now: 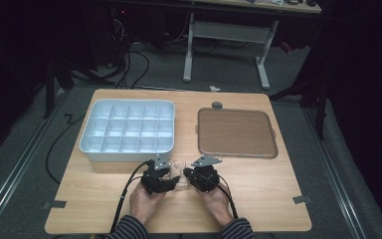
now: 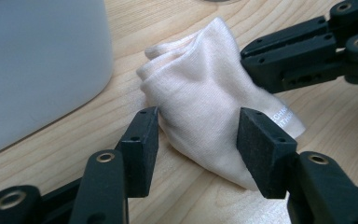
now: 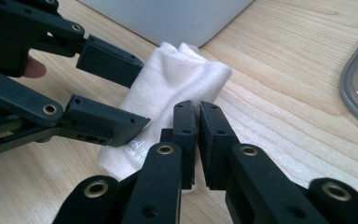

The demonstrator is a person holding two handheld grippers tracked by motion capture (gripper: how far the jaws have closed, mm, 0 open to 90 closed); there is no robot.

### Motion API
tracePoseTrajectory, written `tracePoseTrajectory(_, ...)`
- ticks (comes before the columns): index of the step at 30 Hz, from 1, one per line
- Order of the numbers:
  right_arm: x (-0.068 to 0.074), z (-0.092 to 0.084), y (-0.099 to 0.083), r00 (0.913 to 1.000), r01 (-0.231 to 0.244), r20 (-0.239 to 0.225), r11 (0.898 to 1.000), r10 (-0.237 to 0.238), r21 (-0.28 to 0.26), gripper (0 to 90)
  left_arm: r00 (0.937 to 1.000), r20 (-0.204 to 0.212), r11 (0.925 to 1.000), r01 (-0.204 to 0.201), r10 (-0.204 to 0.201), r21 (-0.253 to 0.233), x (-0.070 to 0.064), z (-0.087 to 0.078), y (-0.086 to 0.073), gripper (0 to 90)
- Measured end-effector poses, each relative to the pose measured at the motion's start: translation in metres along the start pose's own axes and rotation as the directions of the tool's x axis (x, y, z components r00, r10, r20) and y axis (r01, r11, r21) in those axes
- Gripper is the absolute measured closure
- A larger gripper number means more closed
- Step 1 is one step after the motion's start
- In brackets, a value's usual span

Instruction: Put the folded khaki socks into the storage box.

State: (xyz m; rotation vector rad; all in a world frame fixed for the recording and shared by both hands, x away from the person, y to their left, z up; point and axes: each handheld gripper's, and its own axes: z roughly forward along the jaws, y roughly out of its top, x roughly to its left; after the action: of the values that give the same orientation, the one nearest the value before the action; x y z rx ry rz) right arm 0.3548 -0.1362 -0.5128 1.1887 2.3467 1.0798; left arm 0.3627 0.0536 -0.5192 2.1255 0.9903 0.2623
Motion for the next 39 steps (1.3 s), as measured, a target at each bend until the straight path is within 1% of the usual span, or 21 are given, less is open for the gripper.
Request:
tracePoseTrajectory(5, -0.001, 0.007, -0.001, 0.9999, 0.009, 0.008, 1.0, -0.01, 0.026, 85.8, 1.0, 0.004, 1.0, 0.004, -0.004, 0.001, 0.003, 0.001, 0.001, 48.7)
tracePoseTrajectory(6, -0.001, 0.008, -0.001, 0.9999, 0.005, 0.009, 0.999, -0.006, 0.031, 86.0, 1.0, 0.004, 1.0, 0.006, -0.006, -0.002, 0.005, 0.002, 0.001, 48.3)
tracePoseTrajectory(10, -0.001, 0.01, -0.003, 0.9999, 0.012, 0.01, 0.999, -0.013, 0.039, 87.2, 0.9998, 0.009, 0.9998, 0.02, -0.02, -0.004, 0.01, 0.004, 0.0, 47.5)
tracePoseTrajectory(14, -0.001, 0.013, -0.005, 1.0, 0.003, 0.001, 0.999, -0.003, 0.037, 88.1, 0.9993, 0.013, 0.9994, 0.034, -0.034, -0.001, 0.014, 0.004, 0.0, 47.4)
tracePoseTrajectory(17, -0.001, 0.013, -0.005, 1.0, -0.002, -0.003, 0.999, 0.002, 0.037, 88.0, 0.9993, 0.012, 0.9994, 0.034, -0.034, 0.005, 0.015, 0.004, 0.001, 46.9)
tracePoseTrajectory(19, -0.001, 0.012, -0.005, 1.0, 0.003, -0.001, 0.999, -0.003, 0.035, 87.2, 0.9987, 0.021, 0.9989, 0.047, -0.047, 0.01, 0.016, 0.003, 0.002, 47.2)
tracePoseTrajectory(20, 0.0, 0.011, -0.005, 0.9998, 0.015, 0.011, 0.999, -0.015, 0.031, 86.3, 0.9962, 0.041, 0.997, 0.076, -0.077, 0.016, 0.017, 0.002, 0.003, 46.8)
tracePoseTrajectory(21, 0.0, 0.011, -0.005, 0.9998, 0.015, 0.011, 0.999, -0.015, 0.031, 86.3, 0.9954, 0.041, 0.9962, 0.086, -0.086, 0.014, 0.017, 0.001, 0.003, 46.8)
tracePoseTrajectory(23, 0.001, 0.009, -0.005, 0.9997, 0.018, 0.019, 1.0, -0.019, 0.023, 83.3, 0.9955, 0.04, 0.9963, 0.086, -0.086, -0.002, 0.015, -0.002, 0.004, 44.9)
tracePoseTrajectory(25, -0.002, 0.003, -0.005, 0.9997, 0.0, 0.023, 1.0, 0.0, 0.004, 81.7, 0.9933, 0.049, 0.9944, 0.105, -0.104, -0.009, 0.015, -0.003, 0.005, 40.3)
tracePoseTrajectory(27, -0.003, 0.0, -0.006, 0.9997, -0.003, 0.024, 1.0, 0.003, -0.005, 81.3, 0.9931, 0.046, 0.9937, 0.11, -0.108, -0.024, 0.015, -0.005, 0.006, 39.3)
tracePoseTrajectory(28, -0.005, -0.005, -0.007, 0.9996, -0.009, 0.026, 1.0, 0.01, -0.019, 80.5, 0.9923, 0.046, 0.9928, 0.117, -0.115, -0.028, 0.015, -0.005, 0.006, 36.7)
tracePoseTrajectory(30, -0.005, -0.008, -0.007, 0.9995, -0.013, 0.028, 1.0, 0.014, -0.021, 80.1, 0.9898, 0.053, 0.9904, 0.134, -0.133, -0.034, 0.016, -0.006, 0.007, 35.9)
tracePoseTrajectory(32, -0.008, -0.012, -0.009, 0.9994, -0.01, 0.034, 0.999, 0.011, -0.032, 79.3, 0.9885, 0.053, 0.9891, 0.143, -0.141, -0.034, 0.016, -0.006, 0.008, 34.9)
tracePoseTrajectory(34, -0.011, -0.016, -0.01, 0.999, -0.018, 0.04, 0.999, 0.019, -0.042, 78.4, 0.9893, 0.046, 0.9897, 0.14, -0.139, -0.027, 0.015, -0.006, 0.01, 34.0)
tracePoseTrajectory(38, -0.018, -0.027, -0.016, 0.9979, -0.03, 0.055, 0.998, 0.033, -0.064, 76.1, 0.9902, 0.045, 0.9908, 0.133, -0.132, -0.024, 0.012, -0.004, 0.018, 32.5)
tracePoseTrajectory(39, -0.02, -0.029, -0.018, 0.9976, -0.031, 0.06, 0.997, 0.035, -0.067, 75.5, 0.9897, 0.045, 0.99, 0.138, -0.136, -0.03, 0.012, -0.003, 0.018, 32.3)
